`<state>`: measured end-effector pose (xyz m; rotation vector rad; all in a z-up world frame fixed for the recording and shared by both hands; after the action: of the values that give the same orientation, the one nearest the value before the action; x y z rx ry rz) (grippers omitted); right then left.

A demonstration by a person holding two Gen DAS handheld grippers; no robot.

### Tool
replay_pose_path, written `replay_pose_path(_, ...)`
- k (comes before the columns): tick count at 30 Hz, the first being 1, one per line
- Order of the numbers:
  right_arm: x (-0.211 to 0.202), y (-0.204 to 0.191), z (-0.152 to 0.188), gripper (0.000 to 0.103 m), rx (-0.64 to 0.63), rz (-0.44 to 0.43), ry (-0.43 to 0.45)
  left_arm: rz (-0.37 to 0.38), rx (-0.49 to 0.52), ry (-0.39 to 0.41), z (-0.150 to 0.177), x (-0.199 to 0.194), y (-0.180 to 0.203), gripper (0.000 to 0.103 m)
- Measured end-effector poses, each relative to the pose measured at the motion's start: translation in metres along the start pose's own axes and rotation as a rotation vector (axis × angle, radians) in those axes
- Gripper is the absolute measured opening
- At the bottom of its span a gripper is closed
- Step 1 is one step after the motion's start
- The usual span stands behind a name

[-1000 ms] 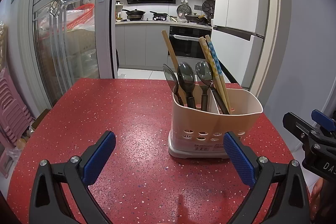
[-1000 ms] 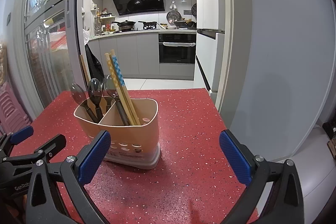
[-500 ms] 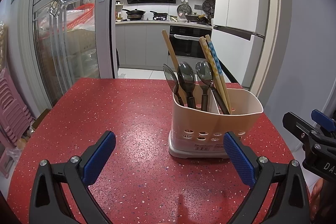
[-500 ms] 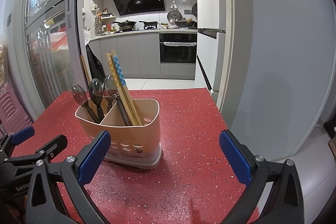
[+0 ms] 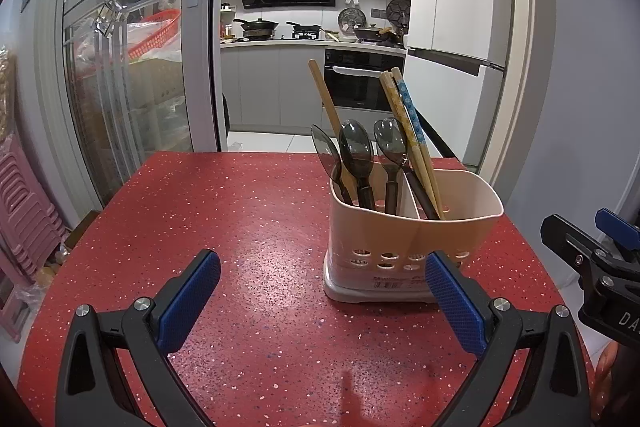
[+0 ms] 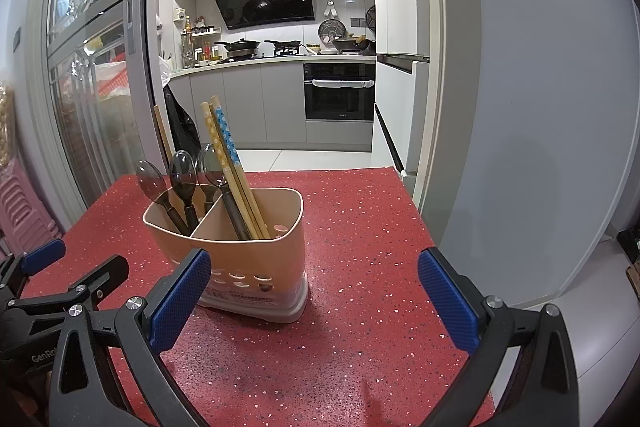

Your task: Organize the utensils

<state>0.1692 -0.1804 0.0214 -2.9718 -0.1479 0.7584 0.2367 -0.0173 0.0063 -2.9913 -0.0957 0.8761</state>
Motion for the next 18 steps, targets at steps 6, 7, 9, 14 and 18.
replay_pose_path(6,-0.0005,-0.0012,0.0005,0.103,0.001,0.000,0.000,-0.007,0.002,0.001,-0.0008,-0.0003,-0.0002,0.103)
replay_pose_path(7,-0.0007,-0.0015,0.0006,0.103,0.001,0.000,0.000,-0.013,0.000,0.002,-0.0011,-0.0004,-0.0011,0.103)
replay_pose_path(9,-0.0003,-0.0015,0.0006,0.103,0.003,-0.002,0.000,-0.019,-0.003,0.003,-0.0011,-0.0004,-0.0021,0.103)
replay_pose_path(14,-0.0005,-0.0013,0.0007,0.103,0.002,0.000,-0.001,-0.021,-0.002,0.000,-0.0008,-0.0005,-0.0027,0.103)
replay_pose_path(18,-0.0014,-0.0031,0.0012,0.103,0.000,-0.002,-0.002,-0.023,-0.002,-0.002,-0.0005,0.0004,-0.0022,0.103)
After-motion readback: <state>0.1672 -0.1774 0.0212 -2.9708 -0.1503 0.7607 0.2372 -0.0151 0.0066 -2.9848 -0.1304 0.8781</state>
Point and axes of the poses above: each gripper's, at about its wrist camera, not at the fingertips, and x roughly the way its jaws point, y to its right, z to its underside, the point moved 9 cm from there along x, roughly the way its jaws point, and after that the axes turned 10 degrees about -z, right-handed, at the moved point
